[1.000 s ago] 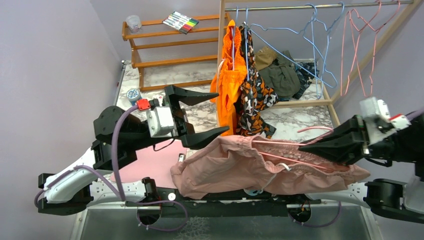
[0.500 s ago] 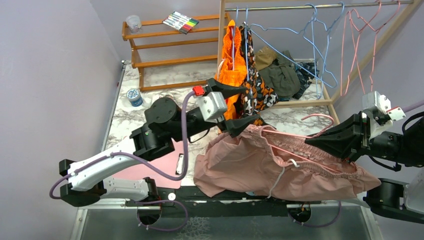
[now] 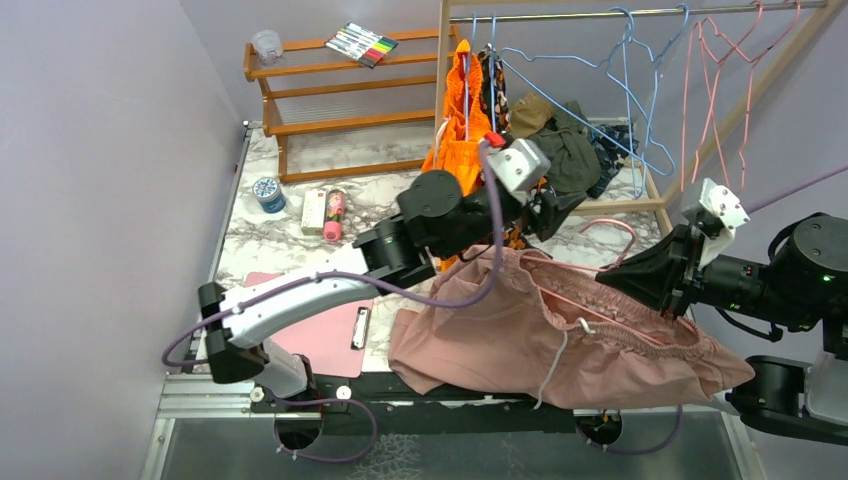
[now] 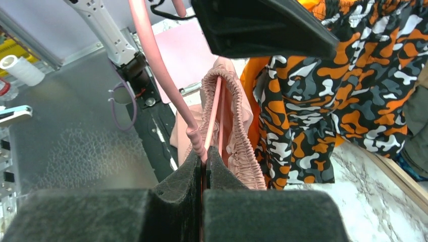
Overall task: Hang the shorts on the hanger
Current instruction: Move the clothesline to the center of the board.
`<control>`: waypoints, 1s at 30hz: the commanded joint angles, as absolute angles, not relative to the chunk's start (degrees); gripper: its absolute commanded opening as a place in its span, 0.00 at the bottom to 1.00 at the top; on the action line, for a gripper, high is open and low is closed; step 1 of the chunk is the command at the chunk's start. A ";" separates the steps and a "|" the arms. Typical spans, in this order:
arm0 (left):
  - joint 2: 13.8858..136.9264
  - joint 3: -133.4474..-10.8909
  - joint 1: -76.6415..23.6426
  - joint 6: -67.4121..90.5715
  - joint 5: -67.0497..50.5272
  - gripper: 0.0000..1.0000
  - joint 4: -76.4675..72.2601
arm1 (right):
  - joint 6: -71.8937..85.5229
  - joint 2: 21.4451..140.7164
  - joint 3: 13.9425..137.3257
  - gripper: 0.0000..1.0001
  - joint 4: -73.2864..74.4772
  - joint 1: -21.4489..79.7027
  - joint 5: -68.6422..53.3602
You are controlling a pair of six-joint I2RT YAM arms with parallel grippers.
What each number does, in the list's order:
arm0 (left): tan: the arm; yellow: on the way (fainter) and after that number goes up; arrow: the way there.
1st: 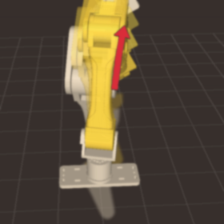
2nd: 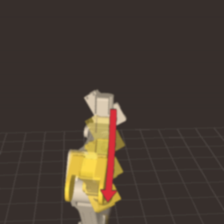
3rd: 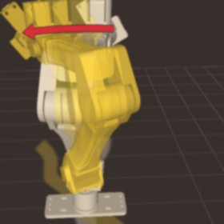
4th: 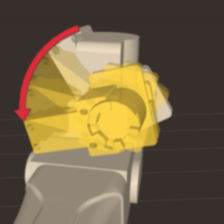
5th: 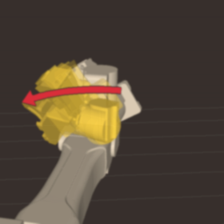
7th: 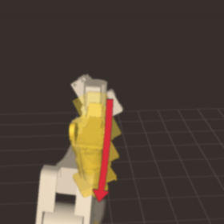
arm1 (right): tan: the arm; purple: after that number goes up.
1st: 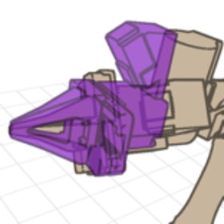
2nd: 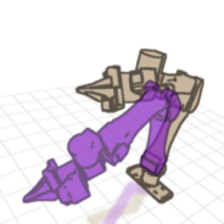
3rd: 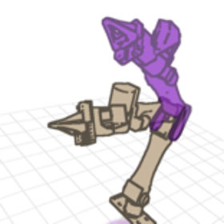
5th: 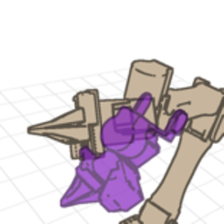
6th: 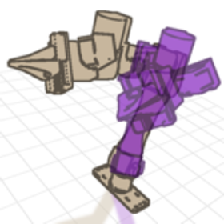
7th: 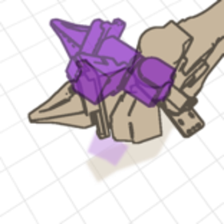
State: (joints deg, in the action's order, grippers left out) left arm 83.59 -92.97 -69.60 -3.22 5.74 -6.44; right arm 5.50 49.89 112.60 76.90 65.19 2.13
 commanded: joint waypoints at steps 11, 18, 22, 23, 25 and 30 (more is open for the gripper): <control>94.10 -98.82 -63.60 8.94 13.64 0.71 -3.98 | 9.72 50.51 107.14 0.01 81.02 65.23 19.89; 94.41 -97.80 -63.11 8.35 13.92 0.71 -3.98 | 10.30 51.79 106.62 0.01 80.95 65.23 27.20; 94.42 -97.35 -62.93 7.61 14.71 0.71 -3.14 | 10.22 54.08 106.54 0.01 80.95 65.30 32.55; 94.40 -97.24 -62.86 7.25 14.87 0.71 -2.96 | 10.30 54.69 106.68 0.01 80.95 65.28 35.15; 94.32 -96.93 -62.84 6.85 15.47 0.71 -2.58 | 10.21 55.78 106.95 0.01 80.95 65.30 39.13; 94.50 -96.11 -62.35 6.08 15.56 0.71 -2.54 | 10.05 57.15 109.12 0.01 79.30 65.30 40.10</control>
State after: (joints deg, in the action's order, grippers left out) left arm 94.72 -96.97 -62.92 7.18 13.87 -2.98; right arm 10.09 56.86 106.76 80.90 65.25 34.54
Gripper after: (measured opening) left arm 0.707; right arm 0.017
